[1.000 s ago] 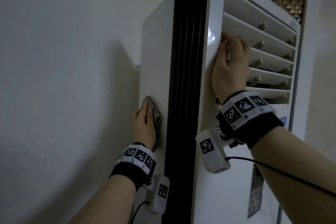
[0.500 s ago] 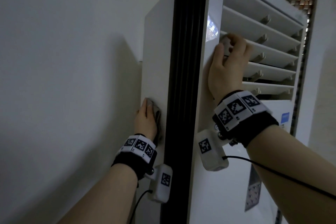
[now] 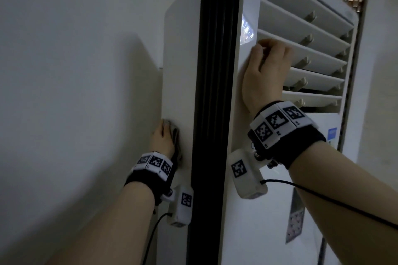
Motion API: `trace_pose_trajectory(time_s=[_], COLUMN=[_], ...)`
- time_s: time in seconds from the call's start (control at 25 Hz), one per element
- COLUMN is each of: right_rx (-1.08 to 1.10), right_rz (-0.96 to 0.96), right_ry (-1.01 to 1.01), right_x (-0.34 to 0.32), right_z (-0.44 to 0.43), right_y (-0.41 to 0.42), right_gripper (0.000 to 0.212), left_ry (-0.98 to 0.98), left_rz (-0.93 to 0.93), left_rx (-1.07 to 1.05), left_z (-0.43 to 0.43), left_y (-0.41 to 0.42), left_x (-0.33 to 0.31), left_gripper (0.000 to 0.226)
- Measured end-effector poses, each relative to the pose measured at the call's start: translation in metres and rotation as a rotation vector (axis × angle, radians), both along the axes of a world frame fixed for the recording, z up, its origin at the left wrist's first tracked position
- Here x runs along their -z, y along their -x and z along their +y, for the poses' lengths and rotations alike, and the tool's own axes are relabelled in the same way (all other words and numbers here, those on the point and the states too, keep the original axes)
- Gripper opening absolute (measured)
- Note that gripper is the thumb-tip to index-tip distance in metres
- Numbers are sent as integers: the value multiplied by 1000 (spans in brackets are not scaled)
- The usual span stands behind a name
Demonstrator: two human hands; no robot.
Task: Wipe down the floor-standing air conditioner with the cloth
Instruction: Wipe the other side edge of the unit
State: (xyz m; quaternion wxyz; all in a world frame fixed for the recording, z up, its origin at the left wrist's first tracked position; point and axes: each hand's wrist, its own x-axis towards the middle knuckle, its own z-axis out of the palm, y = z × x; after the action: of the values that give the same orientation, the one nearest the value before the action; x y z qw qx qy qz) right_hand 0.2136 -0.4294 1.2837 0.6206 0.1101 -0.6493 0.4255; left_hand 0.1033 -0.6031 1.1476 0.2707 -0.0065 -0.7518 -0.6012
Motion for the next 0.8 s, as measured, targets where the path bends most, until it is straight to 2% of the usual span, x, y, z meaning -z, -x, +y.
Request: trace_pose_trajectory(time_s=[0.04,0.24,0.32,0.52,0.72,0.8], right_rx=[11,38,43,81,73,75], right_rz=[-1,8,8,28,22,12], right_ry=[-2,-4,-1,5,-4,-7], right_x=[0,2,1,3,2,4], right_z=[0,0,0,-1,0,0], right_y=[0,2,1,1,2,2], right_gripper=[26,26,26,24,24,25], left_ry=[-16,-104,-98,-36,-67,-86], left_rz=[8,340,301,40,251,200], left_rx=[-12,46,26,-57,-10,-22], left_z=[0,9,9,2,1,1], left_y=[2,8,5,2,21,24], left_x=[0,-56,-43,29,-8,7], left_gripper=[46,44,44,45,45,45])
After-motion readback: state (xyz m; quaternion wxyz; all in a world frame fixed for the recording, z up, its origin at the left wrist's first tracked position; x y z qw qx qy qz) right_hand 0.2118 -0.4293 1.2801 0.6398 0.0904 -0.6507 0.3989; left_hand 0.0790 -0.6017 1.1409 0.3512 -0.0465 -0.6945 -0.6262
